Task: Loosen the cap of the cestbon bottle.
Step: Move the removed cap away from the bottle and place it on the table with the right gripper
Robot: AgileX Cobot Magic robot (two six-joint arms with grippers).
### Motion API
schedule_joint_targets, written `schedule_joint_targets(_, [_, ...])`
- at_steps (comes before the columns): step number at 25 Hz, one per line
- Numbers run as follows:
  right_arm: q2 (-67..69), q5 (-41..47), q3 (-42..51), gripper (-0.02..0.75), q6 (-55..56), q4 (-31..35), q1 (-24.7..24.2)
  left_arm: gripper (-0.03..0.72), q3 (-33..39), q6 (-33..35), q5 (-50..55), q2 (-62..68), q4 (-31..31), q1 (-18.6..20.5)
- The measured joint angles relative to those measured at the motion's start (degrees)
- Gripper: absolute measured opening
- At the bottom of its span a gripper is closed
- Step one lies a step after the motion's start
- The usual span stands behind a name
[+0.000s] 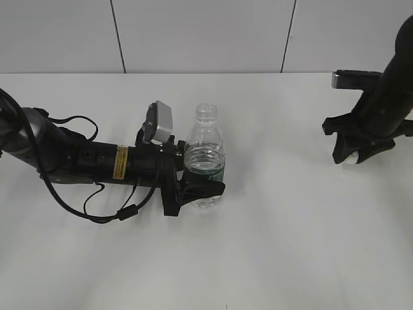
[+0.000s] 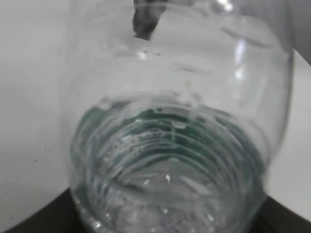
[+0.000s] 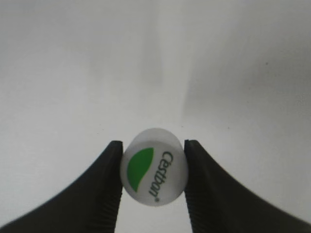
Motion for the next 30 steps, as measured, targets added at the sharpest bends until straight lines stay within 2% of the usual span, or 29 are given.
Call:
schedule_joint_targets(6, [0.5, -1.8, 3.0, 0.292, 1.8, 0.0, -2.5, 0.408, 0.0, 0.0, 0.1, 0.0, -0.2, 0.0])
schedule_joint_targets(22, [3.7, -2.9, 3.1, 0.293, 2.2, 0.2, -2.7, 0.408, 0.0, 0.0, 0.2, 0.0, -0.3, -0.1])
schedule_joint_targets(25, [3.7, -2.5, 3.1, 0.335, 2.2, 0.3, -2.7, 0.408, 0.0, 0.0, 0.3, 0.0, -0.3, -0.1])
schedule_joint_targets(30, [3.7, -1.1, 3.0, 0.467, 2.2, 0.3, -2.7, 0.408, 0.0, 0.0, 0.3, 0.0, -0.3, -0.2])
